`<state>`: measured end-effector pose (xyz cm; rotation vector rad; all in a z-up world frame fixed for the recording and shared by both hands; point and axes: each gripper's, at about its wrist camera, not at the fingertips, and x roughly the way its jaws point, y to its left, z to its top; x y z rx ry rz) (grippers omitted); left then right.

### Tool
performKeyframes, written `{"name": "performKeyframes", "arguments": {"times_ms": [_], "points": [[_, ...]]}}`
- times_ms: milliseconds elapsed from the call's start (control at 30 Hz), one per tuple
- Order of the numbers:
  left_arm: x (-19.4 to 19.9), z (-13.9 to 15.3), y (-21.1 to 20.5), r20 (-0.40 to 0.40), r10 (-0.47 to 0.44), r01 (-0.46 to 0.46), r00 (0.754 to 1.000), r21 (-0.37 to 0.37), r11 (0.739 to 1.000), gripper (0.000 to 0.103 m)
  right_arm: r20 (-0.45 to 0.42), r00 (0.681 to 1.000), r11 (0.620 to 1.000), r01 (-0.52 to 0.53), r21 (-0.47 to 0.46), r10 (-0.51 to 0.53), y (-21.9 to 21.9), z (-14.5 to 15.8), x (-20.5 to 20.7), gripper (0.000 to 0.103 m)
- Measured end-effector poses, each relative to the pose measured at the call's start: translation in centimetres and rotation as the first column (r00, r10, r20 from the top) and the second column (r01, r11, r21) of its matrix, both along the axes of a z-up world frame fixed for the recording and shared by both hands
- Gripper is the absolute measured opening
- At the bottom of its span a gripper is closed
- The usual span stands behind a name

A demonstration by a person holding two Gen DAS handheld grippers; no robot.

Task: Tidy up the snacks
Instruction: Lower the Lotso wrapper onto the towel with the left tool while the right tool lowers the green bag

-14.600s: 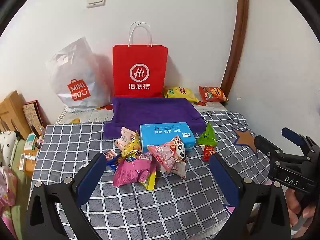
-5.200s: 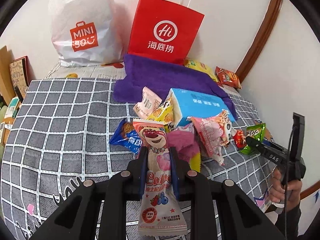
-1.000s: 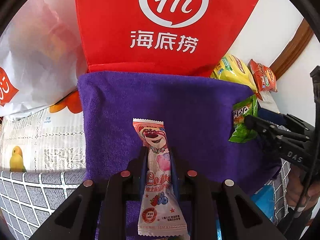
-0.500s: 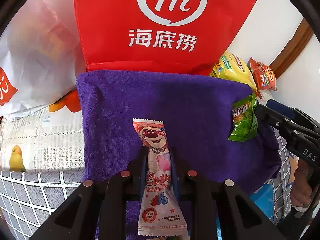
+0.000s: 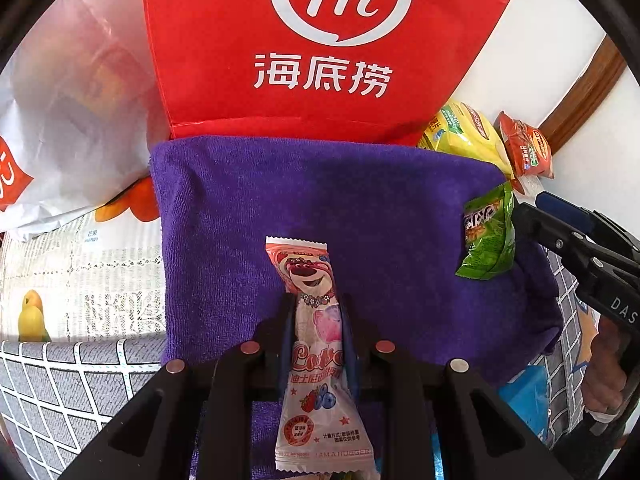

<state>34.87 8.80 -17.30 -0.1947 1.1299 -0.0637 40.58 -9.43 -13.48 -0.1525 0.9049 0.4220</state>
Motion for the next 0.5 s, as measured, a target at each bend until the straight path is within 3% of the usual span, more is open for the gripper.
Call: {"name": "performKeyframes", "arguments": {"times_ms": [167, 500], "points": [[0.09, -0.2, -0.07, -0.022, -0.001, 0.001, 1.0, -0.003, 1.0, 0.023, -0.004, 1.0, 1.0, 0.001, 0.005, -0.001, -0.06, -0.05, 0.09, 0.062], [0.11, 0.49, 0.14, -0.02, 0.0, -0.001, 1.0, -0.02, 1.0, 0.048, -0.01, 1.0, 1.0, 0.005, 0.011, -0.005, -0.07, 0.0, 0.09, 0.062]]}}
